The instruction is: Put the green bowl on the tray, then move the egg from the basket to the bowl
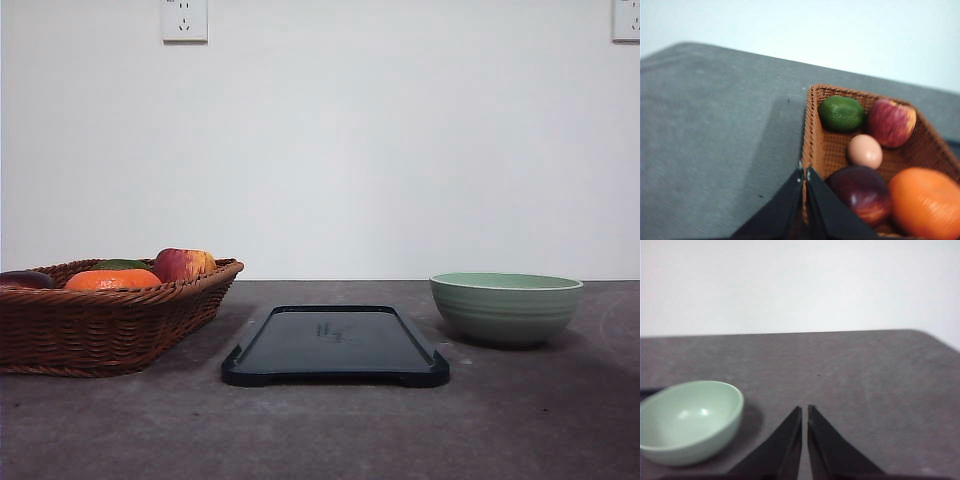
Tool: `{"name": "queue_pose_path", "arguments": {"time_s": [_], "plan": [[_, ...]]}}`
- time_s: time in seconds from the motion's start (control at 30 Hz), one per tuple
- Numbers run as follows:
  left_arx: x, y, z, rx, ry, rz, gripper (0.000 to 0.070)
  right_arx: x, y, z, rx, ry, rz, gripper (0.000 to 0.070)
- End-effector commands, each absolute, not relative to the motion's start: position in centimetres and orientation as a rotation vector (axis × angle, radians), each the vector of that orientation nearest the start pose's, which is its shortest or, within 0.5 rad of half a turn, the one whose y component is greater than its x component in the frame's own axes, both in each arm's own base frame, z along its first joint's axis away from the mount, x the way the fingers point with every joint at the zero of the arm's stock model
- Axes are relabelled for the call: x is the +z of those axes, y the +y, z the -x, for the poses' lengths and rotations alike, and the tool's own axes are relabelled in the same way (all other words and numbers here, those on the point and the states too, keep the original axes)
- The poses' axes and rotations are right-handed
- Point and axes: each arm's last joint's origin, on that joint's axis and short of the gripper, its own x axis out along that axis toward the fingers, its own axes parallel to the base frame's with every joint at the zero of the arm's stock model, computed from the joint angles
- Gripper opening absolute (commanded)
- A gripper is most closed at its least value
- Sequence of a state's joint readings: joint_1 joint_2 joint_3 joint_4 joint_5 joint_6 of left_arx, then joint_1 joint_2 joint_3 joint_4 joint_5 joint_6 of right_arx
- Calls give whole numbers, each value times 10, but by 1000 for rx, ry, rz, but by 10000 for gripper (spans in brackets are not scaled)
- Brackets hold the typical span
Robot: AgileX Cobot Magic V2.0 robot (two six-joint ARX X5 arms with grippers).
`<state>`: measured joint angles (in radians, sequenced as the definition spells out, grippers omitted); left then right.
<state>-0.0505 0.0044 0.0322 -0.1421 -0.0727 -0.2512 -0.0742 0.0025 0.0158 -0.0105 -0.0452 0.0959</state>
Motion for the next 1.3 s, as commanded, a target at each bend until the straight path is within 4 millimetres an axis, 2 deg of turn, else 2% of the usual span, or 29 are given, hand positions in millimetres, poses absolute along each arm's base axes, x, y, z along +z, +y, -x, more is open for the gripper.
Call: {"name": "queue_pose_path", "arguments": {"time_s": [0.0, 0.1, 0.17, 0.33, 0.43, 0.53, 0.63, 0.73, 0.97, 1.1, 1.27], "plan": [[155, -3, -96, 46, 118, 437, 0, 167, -6, -97, -17, -11, -298, 9], [156, -3, -96, 41, 111, 641, 0, 168, -4, -97, 31, -10, -459, 9], [157, -4, -97, 29, 96, 757, 0, 170, -3, -97, 72, -20, -501, 9], [172, -5, -97, -69, -29, 794, 0, 183, -2, -95, 150, -128, -491, 9], [187, -5, -95, -115, -156, 729, 0, 193, -2, -93, 176, -226, -475, 7], [204, -5, -90, -126, -242, 573, 0, 204, -1, -90, 187, -266, -464, 7], [220, -4, -85, -115, -290, 425, 0, 218, -1, -86, 194, -298, -426, 6], [240, -4, -80, -104, -320, 376, 0, 235, 0, -83, 201, -299, -402, 6], [293, -3, -76, -75, -240, 358, 0, 290, 0, -87, 205, -223, -359, 6], [320, -4, -82, -79, -163, 340, 0, 321, 1, -99, 254, -176, -317, 6], [344, -7, -97, -141, -57, 284, 0, 342, 2, -122, 335, -73, -225, 6]]}}
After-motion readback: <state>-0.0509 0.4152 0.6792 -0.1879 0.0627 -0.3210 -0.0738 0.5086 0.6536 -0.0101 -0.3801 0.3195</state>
